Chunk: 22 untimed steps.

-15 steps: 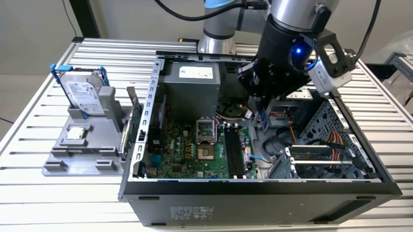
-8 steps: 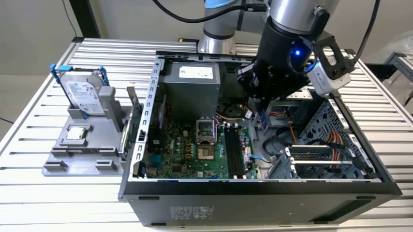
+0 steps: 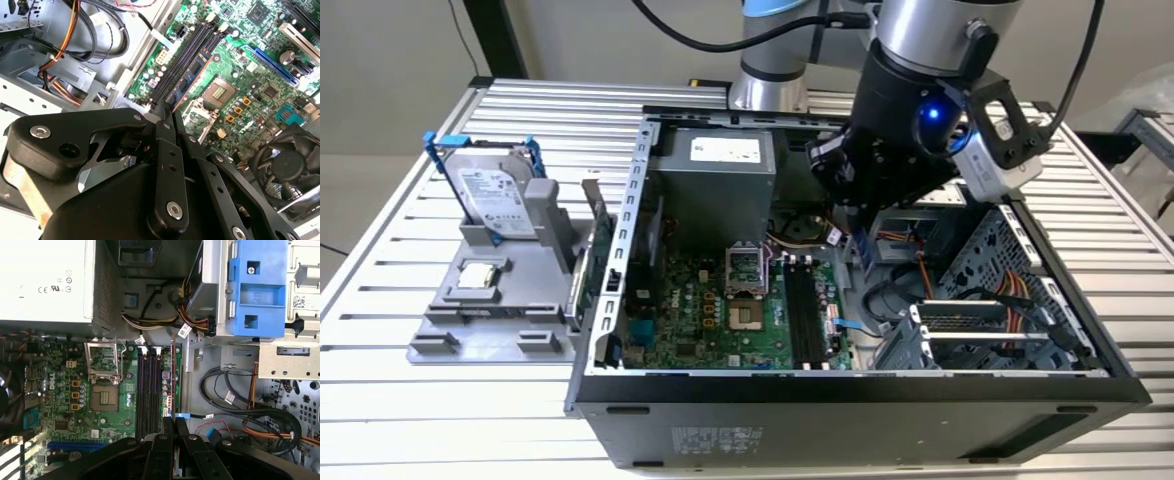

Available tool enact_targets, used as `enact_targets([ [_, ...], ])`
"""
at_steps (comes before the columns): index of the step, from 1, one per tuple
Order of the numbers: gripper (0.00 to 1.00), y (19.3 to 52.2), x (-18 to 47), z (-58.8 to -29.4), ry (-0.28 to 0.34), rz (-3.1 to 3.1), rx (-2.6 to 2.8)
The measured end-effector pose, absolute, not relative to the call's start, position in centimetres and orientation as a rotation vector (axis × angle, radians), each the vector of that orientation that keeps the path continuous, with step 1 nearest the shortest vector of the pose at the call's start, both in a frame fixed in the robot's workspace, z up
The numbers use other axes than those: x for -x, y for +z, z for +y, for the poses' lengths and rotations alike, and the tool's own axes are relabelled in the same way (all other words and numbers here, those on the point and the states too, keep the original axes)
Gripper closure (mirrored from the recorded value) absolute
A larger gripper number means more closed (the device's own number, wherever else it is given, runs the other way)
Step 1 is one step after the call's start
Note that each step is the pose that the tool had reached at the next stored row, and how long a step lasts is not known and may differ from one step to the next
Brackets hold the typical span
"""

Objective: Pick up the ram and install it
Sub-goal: 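Insert the ram into the slot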

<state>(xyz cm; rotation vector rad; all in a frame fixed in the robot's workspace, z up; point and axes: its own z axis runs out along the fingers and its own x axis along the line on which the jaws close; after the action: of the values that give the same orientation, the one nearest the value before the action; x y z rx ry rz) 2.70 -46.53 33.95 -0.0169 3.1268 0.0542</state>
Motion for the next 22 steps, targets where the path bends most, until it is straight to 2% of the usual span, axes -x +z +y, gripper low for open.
enact_targets([
  [22, 1.00, 33.12, -2.70, -46.48, 0.034, 3.128, -0.012],
])
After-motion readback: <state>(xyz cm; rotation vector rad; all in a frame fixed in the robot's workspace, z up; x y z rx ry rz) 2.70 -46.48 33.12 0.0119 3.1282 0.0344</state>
